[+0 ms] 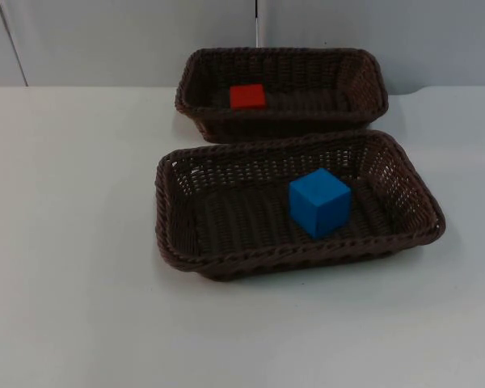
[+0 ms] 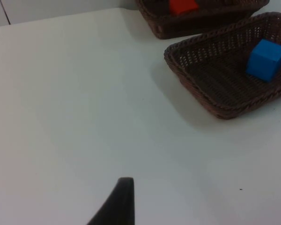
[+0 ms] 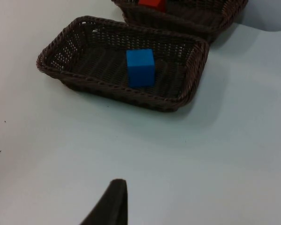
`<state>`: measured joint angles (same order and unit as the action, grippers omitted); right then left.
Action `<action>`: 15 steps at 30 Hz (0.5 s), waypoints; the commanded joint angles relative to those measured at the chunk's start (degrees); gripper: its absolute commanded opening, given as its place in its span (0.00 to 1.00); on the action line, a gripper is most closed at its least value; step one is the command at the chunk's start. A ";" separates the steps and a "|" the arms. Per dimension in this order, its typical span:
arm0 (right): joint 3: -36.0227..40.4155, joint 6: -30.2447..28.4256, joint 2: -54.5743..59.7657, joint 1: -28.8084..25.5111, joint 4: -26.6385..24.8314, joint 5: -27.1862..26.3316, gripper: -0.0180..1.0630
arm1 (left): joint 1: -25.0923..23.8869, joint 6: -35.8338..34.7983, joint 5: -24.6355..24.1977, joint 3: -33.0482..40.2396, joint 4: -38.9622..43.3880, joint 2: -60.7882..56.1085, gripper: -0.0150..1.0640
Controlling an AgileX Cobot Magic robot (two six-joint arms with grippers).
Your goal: Pick up one cube with the left hand and place it into the upper basket. Pick up one cube with the right hand and place it into the lower basket.
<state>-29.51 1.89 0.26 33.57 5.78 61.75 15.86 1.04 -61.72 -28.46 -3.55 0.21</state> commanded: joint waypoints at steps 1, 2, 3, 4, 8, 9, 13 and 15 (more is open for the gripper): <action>0.07 0.13 -0.26 -0.20 0.03 0.07 0.99 | 0.07 -0.44 0.21 0.13 -0.30 -0.21 0.99; 0.07 0.13 -0.26 -0.20 0.03 0.07 0.99 | 0.07 -0.44 0.21 0.13 -0.30 -0.21 0.99; 0.07 0.13 -0.26 -0.20 0.03 0.07 0.99 | 0.07 -0.44 0.21 0.13 -0.30 -0.21 0.99; 0.07 0.13 -0.26 -0.20 0.03 0.07 0.99 | 0.07 -0.44 0.21 0.13 -0.30 -0.21 0.99; 0.07 0.13 -0.26 -0.20 0.03 0.07 0.99 | 0.07 -0.44 0.21 0.13 -0.30 -0.21 0.99; 0.07 0.13 -0.26 -0.20 0.03 0.07 0.99 | 0.07 -0.44 0.21 0.13 -0.30 -0.21 0.99; 0.07 0.13 -0.26 -0.20 0.03 0.07 0.99 | 0.07 -0.44 0.21 0.13 -0.30 -0.21 0.99; 0.07 0.13 -0.26 -0.20 0.03 0.07 0.99 | 0.07 -0.44 0.21 0.13 -0.30 -0.21 0.99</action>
<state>-29.51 1.89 0.26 33.57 5.78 61.75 15.86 1.04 -61.72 -28.46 -3.55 0.21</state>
